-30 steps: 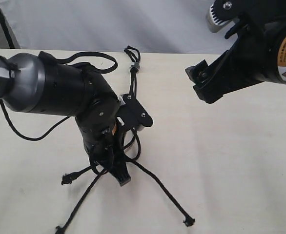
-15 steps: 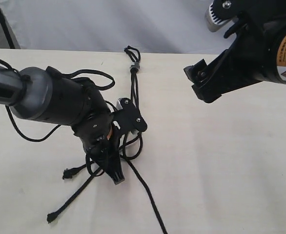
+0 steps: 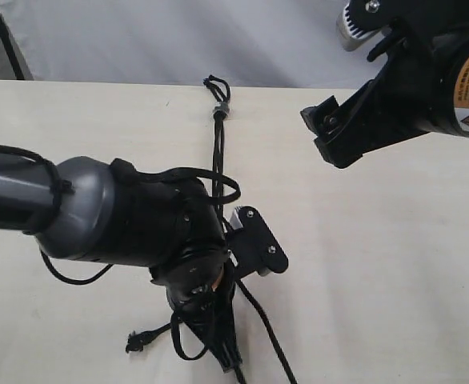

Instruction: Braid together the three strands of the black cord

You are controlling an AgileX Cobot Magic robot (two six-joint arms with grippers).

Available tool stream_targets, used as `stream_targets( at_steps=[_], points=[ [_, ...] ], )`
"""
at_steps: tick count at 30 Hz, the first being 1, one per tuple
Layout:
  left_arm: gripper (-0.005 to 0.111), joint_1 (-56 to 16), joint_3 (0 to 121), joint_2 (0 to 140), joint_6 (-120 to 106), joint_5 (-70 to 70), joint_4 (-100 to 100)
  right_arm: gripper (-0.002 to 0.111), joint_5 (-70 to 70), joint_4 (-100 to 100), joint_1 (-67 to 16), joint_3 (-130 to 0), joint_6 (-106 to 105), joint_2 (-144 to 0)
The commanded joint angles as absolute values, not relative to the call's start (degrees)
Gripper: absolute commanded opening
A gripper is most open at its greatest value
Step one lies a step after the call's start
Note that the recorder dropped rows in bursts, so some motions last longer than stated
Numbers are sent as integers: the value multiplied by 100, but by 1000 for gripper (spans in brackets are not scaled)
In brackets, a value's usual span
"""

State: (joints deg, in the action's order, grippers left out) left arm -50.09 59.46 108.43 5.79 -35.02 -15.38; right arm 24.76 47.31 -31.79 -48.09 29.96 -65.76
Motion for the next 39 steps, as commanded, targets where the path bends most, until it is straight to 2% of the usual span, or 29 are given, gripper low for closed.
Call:
stream_targets(
  at_steps=[1, 5, 14, 23, 25, 26, 28, 30, 34, 36, 39],
  points=[
    [1, -4852, 5821, 10267, 825, -3479, -1620, 104, 2431, 4785, -3140, -4783, 3013, -6541],
    [1, -4713, 5563, 10159, 773, -3460, -1620, 104, 2431, 4785, -3140, -4783, 3013, -6541],
    [1, -4674, 4841, 10458, 773, -2234, -1620, 104, 2431, 4785, -3140, -4783, 3013, -6541],
    [2, -4674, 4825, 10601, 914, -2306, -1620, 104, 2434, 4785, -3140, -4783, 3013, -6574],
    [14, -4674, 4825, 10601, 1072, -2306, -1610, 104, 2434, 4785, -3140, -4783, 3013, -6596],
    [24, -4674, 4841, 10601, 1121, -2278, -1597, 104, 2434, 4785, -3140, -4783, 3065, -6608],
    [37, -4674, 4950, 10509, 1204, -2416, -1597, 104, 2434, 4785, -3140, -4783, 3232, -6616],
    [41, -4636, 4988, 10138, 1252, -2419, -1625, 104, 2363, 4785, -3140, -4783, 3486, -6616],
    [41, -3922, 4975, 8889, 1252, -3010, -1677, 104, 2314, 4289, -3151, -4783, 3721, -6620],
    [41, -3351, 4828, 8396, 1253, -3250, -1703, 104, 2123, 3364, -3160, -4783, 3030, -6700],
    [41, -2593, 4233, 7858, 1330, -2816, -1713, 104, 2125, 1905, -3437, -4805, 1420, -7064]
  ],
)
